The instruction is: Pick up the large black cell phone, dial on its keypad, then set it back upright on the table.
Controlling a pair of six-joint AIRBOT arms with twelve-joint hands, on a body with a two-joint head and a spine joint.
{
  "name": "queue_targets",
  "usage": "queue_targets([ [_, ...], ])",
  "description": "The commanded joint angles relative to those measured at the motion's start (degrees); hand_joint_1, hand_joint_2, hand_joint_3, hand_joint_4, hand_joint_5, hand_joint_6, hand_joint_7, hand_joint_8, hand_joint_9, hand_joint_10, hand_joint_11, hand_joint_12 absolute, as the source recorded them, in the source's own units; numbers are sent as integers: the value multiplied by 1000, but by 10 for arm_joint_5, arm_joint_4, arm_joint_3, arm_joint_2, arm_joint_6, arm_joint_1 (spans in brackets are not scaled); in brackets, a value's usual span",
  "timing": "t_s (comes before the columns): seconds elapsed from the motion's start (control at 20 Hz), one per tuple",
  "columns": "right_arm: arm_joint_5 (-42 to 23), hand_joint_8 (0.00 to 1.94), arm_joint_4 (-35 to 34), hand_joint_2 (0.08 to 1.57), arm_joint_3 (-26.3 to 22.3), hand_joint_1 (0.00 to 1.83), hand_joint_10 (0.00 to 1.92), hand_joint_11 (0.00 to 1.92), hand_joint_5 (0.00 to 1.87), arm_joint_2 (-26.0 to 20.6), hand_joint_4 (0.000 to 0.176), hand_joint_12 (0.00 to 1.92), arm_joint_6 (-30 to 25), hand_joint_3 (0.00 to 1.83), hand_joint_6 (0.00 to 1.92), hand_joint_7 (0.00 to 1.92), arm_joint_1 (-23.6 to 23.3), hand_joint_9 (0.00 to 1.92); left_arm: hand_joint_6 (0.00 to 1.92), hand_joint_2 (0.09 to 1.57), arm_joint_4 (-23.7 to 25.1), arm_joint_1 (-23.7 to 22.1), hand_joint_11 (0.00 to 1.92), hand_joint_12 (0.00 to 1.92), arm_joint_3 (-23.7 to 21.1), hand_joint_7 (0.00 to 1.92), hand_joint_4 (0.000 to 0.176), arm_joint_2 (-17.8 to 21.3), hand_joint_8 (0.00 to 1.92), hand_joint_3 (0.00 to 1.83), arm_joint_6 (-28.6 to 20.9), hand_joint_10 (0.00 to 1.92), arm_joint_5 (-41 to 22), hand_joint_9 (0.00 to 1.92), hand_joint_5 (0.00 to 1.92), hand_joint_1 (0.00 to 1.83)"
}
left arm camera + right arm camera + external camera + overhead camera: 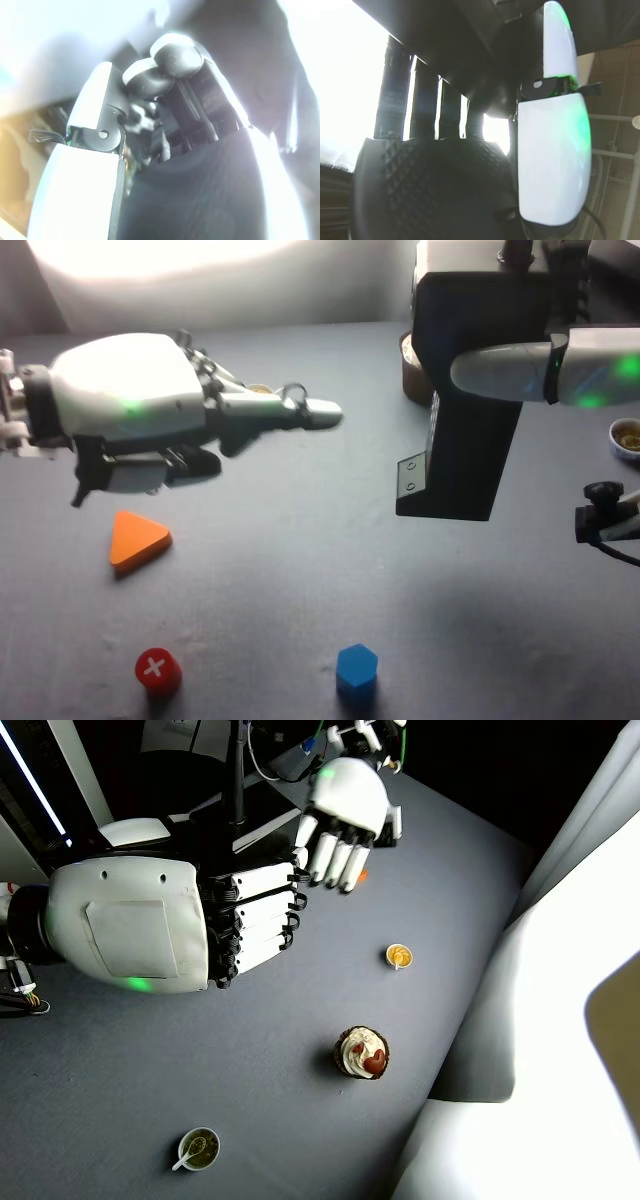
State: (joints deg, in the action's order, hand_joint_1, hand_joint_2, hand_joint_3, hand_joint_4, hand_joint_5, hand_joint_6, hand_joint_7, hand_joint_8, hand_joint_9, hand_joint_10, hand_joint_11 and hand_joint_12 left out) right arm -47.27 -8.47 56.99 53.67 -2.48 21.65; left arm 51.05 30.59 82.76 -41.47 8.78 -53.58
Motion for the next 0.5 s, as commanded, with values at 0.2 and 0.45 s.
queue_targets([
  [0.2, -85, 1270, 0, 1156, 2, 1384, 1266, 825, 858, -5, 0, 1362, -11, 3, 971, 804, -10, 916, 5, 1337, -58, -13, 803, 1921, -5, 544, 176, -9, 1748, 23, 2, 1921, -59, 918, 51, 1292],
  [0.45, -85, 1223, 0, 1142, 0, 1477, 1173, 822, 901, -7, 0, 1612, -11, 1, 874, 772, -10, 903, 2, 1332, -74, -15, 843, 1921, -31, 556, 176, -34, 1730, 19, 14, 1921, -61, 922, 37, 1289],
])
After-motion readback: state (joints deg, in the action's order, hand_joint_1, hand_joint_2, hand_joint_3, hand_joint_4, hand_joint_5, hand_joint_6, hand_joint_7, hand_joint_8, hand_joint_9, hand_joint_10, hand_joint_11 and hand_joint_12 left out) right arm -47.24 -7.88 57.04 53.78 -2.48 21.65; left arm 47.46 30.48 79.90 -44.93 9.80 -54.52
